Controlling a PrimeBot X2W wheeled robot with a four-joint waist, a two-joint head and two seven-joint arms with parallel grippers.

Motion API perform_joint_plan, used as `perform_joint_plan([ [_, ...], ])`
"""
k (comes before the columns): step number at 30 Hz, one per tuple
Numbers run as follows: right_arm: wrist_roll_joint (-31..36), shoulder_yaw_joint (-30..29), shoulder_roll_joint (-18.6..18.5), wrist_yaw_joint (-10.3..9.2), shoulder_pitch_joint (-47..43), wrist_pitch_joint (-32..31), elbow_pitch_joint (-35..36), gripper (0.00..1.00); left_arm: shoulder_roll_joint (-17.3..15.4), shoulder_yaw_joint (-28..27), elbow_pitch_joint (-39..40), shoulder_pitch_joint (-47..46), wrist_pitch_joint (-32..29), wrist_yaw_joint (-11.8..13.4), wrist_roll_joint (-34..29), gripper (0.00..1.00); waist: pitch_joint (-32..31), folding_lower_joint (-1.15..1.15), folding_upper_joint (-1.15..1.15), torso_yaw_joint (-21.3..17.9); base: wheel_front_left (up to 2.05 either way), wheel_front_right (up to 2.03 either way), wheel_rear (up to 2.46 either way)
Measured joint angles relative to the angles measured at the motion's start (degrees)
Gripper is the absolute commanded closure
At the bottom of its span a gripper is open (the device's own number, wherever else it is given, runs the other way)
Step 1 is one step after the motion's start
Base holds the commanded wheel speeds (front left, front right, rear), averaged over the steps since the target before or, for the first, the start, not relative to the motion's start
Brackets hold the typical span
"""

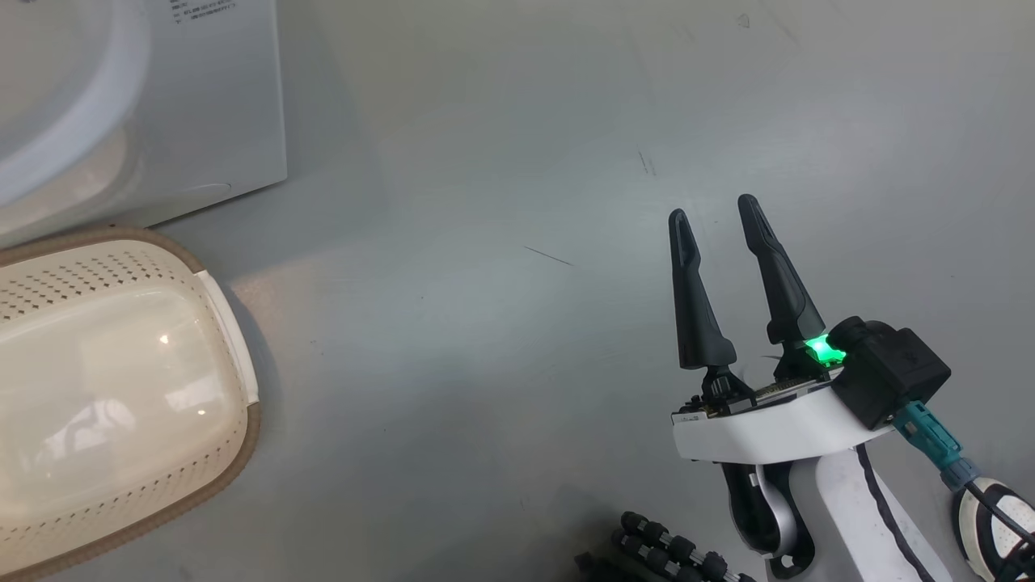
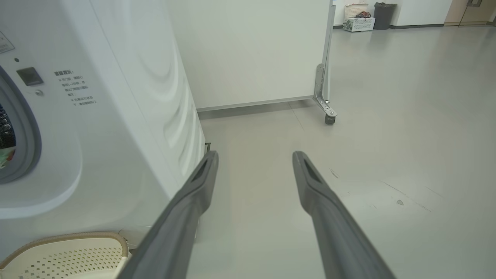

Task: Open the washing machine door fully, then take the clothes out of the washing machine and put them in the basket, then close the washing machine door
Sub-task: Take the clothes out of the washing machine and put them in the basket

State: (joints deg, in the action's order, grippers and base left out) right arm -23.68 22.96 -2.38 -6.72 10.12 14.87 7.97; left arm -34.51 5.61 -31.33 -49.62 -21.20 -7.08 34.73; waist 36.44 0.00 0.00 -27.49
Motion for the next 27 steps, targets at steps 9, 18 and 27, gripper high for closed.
perform_joint_plan([
  [9,-0.4,0.0,0.0,-0.07,0.0,0.0,0.3,0.00,-0.1,1.1,-2.2,-2.5,-1.0,0.0,0.0,0.00,0.4,0.00,0.00,-0.6,0.00,0.00,0.00],
  [18,-0.4,-0.2,0.0,-0.08,0.0,0.0,0.4,0.00,0.4,2.2,-3.5,-3.6,-0.5,0.0,0.0,1.00,0.3,0.00,0.00,-0.6,0.00,0.00,0.00],
  [27,-0.4,-1.5,0.0,-0.11,0.0,0.0,0.2,0.00,2.5,3.4,-4.9,-3.6,3.9,0.0,-0.3,1.00,-0.9,0.00,0.00,0.8,0.00,0.00,0.00],
])
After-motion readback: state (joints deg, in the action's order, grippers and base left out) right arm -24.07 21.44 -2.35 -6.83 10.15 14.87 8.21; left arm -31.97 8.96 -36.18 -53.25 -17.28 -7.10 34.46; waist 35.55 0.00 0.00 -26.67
